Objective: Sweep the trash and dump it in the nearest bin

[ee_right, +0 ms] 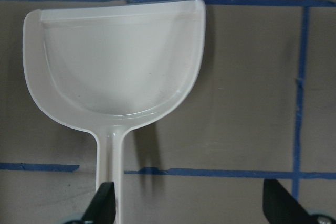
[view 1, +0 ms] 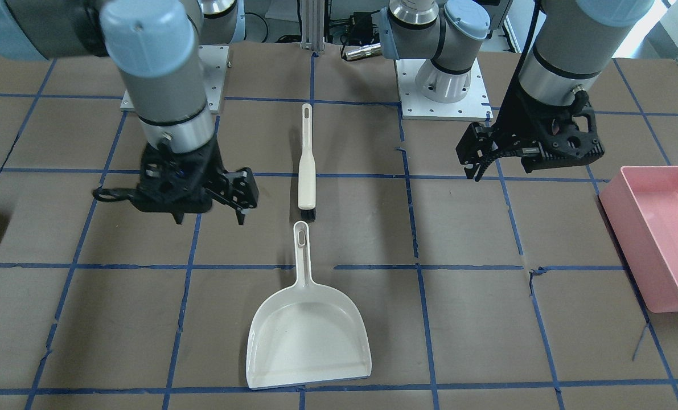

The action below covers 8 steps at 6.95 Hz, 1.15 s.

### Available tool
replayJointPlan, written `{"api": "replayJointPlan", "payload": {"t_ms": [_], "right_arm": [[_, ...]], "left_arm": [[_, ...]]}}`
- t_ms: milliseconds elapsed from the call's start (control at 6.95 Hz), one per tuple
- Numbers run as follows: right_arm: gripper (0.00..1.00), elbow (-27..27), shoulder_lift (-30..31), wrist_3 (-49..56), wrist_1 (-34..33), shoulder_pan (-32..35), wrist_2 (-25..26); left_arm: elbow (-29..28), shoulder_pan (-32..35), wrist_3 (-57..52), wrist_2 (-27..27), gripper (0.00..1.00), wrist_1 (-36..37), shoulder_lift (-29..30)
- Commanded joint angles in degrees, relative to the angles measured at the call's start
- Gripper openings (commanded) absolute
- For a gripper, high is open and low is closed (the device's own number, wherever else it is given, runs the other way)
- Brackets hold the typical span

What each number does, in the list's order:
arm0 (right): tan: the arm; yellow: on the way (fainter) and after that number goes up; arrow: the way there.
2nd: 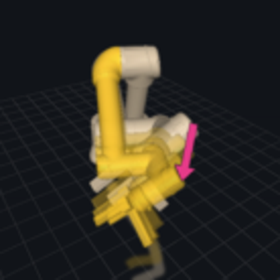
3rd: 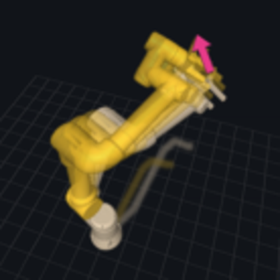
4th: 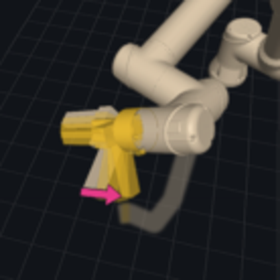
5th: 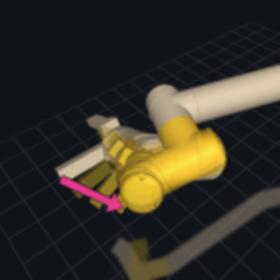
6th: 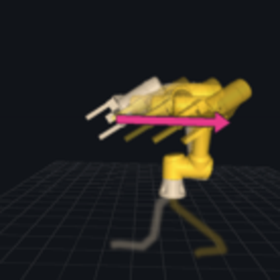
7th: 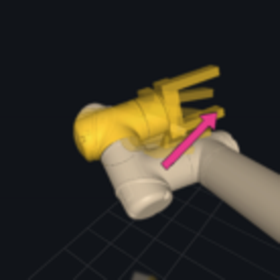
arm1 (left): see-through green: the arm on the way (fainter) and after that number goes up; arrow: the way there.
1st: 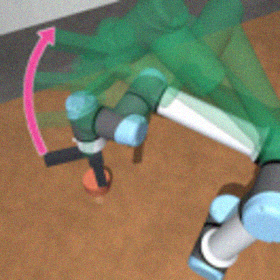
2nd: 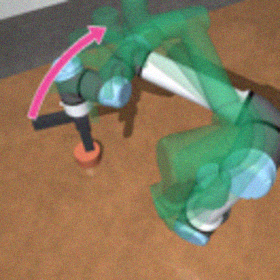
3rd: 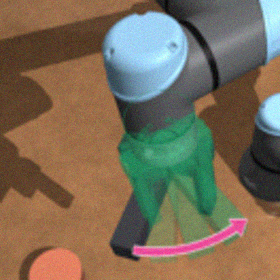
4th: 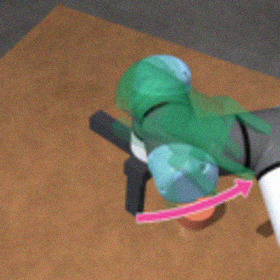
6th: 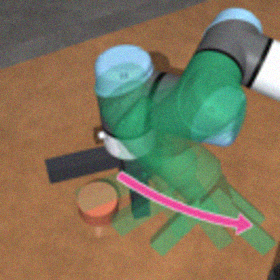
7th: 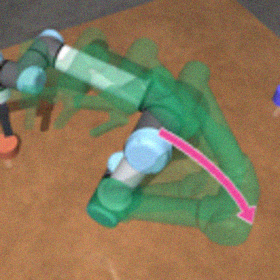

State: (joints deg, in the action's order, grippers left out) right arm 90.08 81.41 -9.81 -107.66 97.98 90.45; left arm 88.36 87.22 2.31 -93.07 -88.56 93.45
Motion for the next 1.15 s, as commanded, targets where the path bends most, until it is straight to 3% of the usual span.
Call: {"api": "replayJointPlan", "payload": {"t_ms": [0, 144, 1008], "right_arm": [[1.0, -0.25, 8.48, 2.16, 11.56, -4.54, 0.43], [1.0, 0.01, 9.2, 1.73, 15.86, -4.55, 0.52], [1.0, 0.36, 10.08, 2.16, 16.78, -4.11, 0.43]], "left_arm": [[-0.2, 2.94, -0.64, -0.01, 1.0, -0.99, 0.95], [-0.2, 3.13, -0.99, 0.08, 1.0, -1.08, 0.86], [1.11, 3.39, -1.0, 0.08, 1.0, -1.08, -0.02]]}}
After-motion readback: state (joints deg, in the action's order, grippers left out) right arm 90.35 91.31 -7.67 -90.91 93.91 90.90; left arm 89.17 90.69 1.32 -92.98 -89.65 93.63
